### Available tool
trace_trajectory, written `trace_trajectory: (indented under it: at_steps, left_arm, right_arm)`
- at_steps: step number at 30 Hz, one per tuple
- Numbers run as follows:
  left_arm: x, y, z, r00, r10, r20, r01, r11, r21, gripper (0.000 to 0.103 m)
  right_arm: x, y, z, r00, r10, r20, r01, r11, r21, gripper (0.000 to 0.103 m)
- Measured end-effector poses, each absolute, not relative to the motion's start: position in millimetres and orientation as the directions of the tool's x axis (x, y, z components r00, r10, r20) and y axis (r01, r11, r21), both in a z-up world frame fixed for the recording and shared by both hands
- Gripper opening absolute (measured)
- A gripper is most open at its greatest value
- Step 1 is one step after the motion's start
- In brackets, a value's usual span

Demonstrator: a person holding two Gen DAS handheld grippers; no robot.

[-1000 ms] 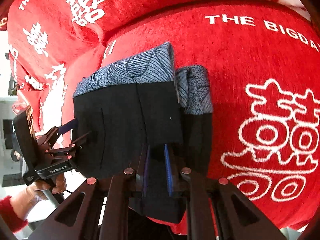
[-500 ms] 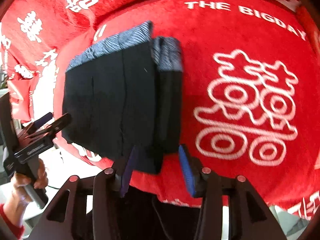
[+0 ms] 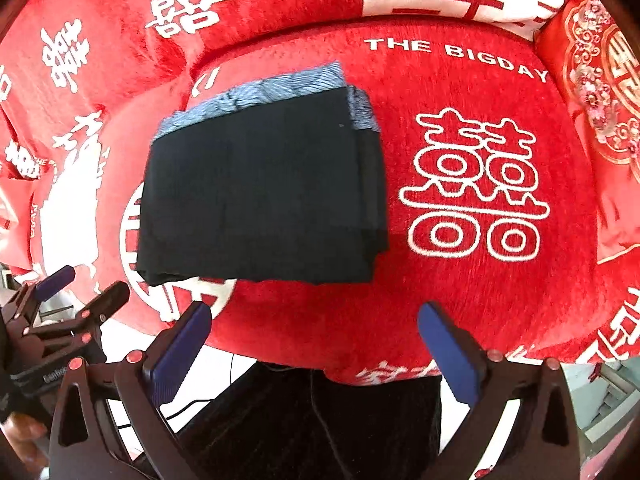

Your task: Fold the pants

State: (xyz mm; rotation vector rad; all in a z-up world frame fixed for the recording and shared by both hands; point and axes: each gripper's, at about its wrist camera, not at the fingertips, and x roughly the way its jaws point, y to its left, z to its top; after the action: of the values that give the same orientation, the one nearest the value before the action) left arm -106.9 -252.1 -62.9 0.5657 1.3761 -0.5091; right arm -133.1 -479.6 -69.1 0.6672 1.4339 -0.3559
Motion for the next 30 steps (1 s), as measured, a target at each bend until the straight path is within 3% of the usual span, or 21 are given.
trace_trajectory:
  at_steps: [11, 30]
  left_arm:
    - [-108.0, -236.3, -42.1, 0.131, 0.006, -0.991, 0.641, 0.762, 0.089, 0.103]
    - [-105.4, -236.6, -37.5, 0.134, 0.009, -0.991, 0.640, 0.763, 0.093, 0.103]
  right_arm:
    - [-126.6, -459.7, -30.9, 0.120, 0.101, -0.988, 0.641, 0.752, 0.155, 0.103]
    - [-113.0, -433.3, -26.7, 0.079, 0.026, -0.997, 0.581, 0.811, 0.068, 0.103]
